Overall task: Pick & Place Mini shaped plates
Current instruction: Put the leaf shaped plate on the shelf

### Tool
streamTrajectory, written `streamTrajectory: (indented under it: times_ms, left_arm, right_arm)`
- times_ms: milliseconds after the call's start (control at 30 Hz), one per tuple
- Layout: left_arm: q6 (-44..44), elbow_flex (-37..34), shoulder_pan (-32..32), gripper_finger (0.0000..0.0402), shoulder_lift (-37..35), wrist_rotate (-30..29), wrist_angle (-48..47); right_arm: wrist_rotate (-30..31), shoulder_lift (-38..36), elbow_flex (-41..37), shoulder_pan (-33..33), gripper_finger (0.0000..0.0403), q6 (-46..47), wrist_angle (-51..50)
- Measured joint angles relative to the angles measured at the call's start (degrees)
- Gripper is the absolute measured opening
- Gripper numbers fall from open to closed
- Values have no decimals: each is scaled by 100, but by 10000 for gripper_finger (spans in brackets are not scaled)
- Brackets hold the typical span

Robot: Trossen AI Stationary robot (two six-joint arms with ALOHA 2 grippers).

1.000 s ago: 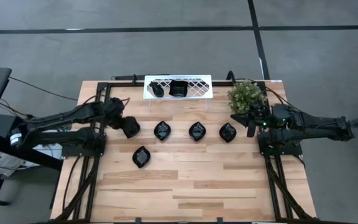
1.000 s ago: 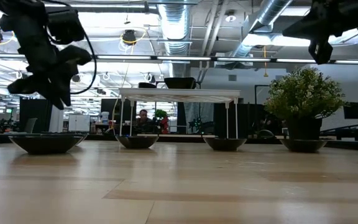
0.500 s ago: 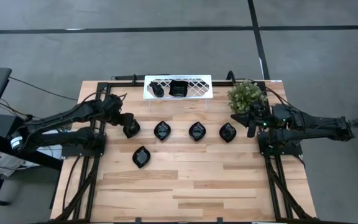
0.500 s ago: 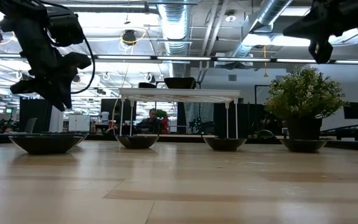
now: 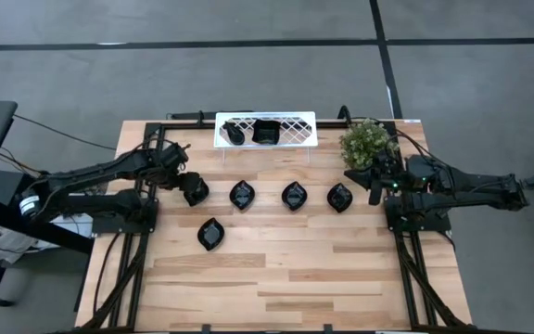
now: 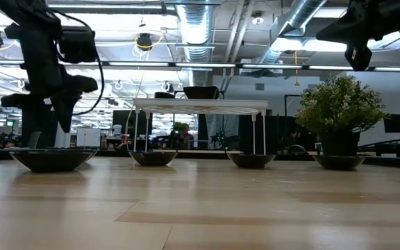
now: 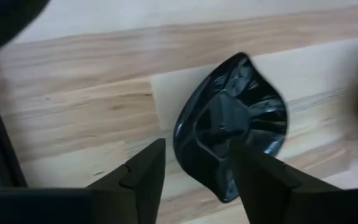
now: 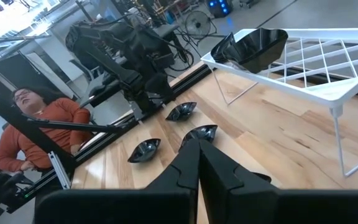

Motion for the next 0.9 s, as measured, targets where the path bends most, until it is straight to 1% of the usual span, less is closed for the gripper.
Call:
streamTrajectory:
  times_ms: [167,367,700,900]
  left_arm:
    - [8,-2,0,196,442,-25,25]
    - [17,-2,0,197,814,-207,67]
    - [17,-10,0,193,969,-238,319]
    - [-155,-319,0,185,968,-212,618]
  right_arm:
    - [0,0,0,0,1,93,0]
    - [-1,0,2,0,1,103,7]
    - [-2,0,7,-2,1,111,7]
    - [-2,0,7,-2,1,109,7]
